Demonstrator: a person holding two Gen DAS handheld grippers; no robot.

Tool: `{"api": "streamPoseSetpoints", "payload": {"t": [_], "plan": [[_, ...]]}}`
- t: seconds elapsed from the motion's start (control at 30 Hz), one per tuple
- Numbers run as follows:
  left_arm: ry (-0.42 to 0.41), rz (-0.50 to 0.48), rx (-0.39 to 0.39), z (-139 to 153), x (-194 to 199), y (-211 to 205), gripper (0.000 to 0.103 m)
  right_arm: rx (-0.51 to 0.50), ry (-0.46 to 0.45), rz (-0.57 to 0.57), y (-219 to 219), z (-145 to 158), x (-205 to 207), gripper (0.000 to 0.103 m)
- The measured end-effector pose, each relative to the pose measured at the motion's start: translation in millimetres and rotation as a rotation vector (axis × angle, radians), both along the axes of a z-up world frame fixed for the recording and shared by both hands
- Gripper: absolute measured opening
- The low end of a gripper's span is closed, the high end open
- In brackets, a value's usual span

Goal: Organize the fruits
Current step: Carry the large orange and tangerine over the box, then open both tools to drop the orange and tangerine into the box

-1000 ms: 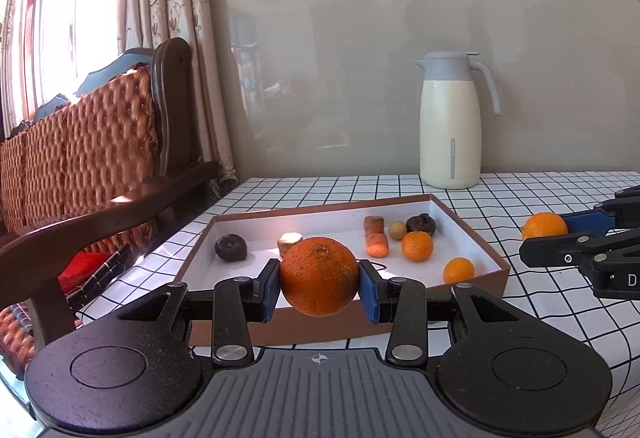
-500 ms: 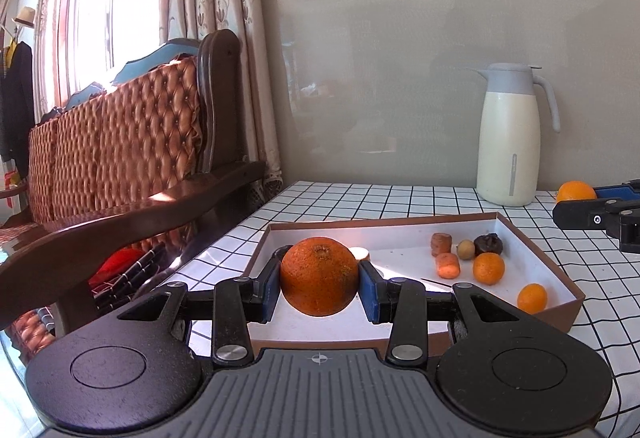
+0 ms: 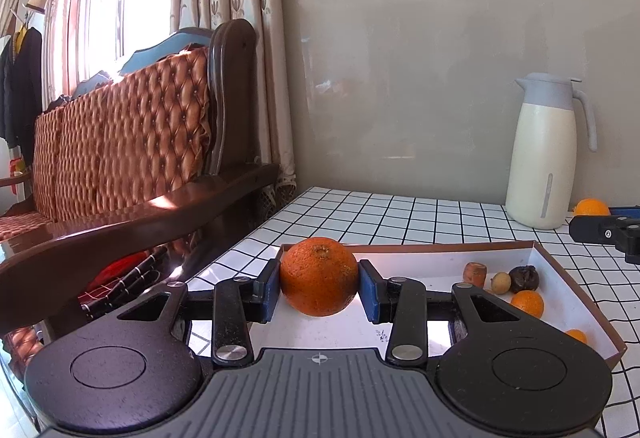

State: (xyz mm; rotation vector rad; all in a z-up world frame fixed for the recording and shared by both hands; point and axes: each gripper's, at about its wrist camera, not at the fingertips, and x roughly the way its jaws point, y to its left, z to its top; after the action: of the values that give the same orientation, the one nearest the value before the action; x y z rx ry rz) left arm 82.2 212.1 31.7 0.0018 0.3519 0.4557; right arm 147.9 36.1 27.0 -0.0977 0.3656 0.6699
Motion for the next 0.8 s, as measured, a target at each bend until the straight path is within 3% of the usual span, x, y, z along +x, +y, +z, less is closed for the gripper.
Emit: {"api": "streamPoseSetpoints", "payload": {"t": [0.8], "plan": [[0.085, 0.031, -0.08, -27.7, 43.5, 29.6, 0.041, -0.048, 0.107, -0.033, 23.6, -23.4, 46.5, 0.023]]}}
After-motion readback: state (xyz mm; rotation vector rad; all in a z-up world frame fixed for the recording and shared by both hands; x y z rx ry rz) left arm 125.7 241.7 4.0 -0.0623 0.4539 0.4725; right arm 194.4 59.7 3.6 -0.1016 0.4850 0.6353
